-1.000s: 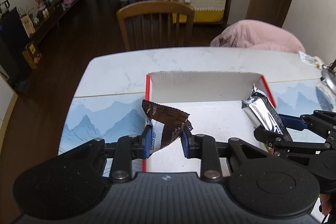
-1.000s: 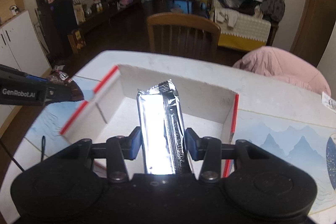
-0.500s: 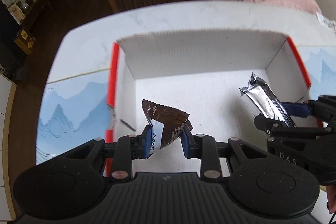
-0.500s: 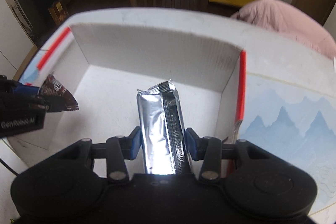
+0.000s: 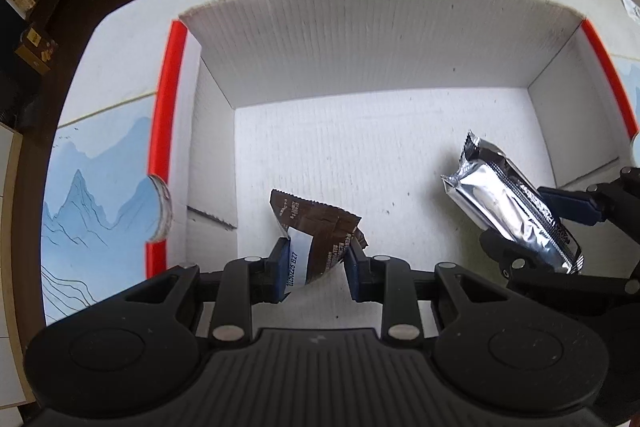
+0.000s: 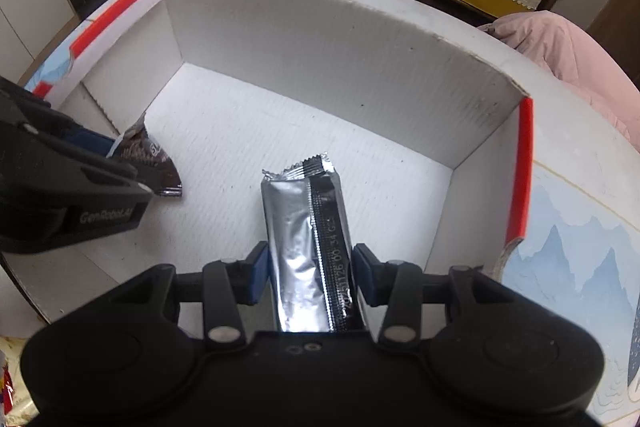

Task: Organize snacks
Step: 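Carry both held packets over the red box and lower them inside, then open both tools to drop the packets in the box and withdraw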

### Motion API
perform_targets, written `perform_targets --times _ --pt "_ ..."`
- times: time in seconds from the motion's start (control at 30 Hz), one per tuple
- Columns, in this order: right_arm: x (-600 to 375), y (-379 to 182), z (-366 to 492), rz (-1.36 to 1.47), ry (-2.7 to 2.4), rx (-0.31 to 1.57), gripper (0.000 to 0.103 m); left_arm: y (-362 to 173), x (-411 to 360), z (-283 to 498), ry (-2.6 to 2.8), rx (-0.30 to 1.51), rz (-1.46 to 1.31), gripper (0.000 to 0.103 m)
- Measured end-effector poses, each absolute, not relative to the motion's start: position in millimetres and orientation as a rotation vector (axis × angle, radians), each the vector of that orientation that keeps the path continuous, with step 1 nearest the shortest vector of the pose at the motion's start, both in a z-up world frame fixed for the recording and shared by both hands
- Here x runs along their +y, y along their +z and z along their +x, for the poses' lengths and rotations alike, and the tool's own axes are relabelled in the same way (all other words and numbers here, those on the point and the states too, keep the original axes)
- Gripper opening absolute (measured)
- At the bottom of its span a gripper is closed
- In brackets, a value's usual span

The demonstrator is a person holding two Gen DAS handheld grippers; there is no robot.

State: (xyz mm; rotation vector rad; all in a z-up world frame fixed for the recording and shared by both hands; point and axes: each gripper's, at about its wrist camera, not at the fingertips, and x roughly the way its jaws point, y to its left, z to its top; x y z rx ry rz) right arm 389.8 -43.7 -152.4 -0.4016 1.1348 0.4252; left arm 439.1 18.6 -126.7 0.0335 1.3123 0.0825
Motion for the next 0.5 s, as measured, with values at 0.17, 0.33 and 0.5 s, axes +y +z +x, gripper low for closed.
perform_targets --times 0.17,0.33,0.5 --pt "-43.2 -154.5 391.1 -0.391 0.423 1.155 0.042 -129.4 15.6 438.2 0.083 1.329 0.044 0.028" --pt "-42.7 -154.8 390.8 -0.394 0.423 1.151 0.043 -129.0 13.2 436.5 0.076 1.334 0.042 0.028" --pt "-47.7 -152.8 390.5 -0.383 0.422 1.146 0.046 -124.6 19.4 433.2 0.073 1.323 0.027 0.028"
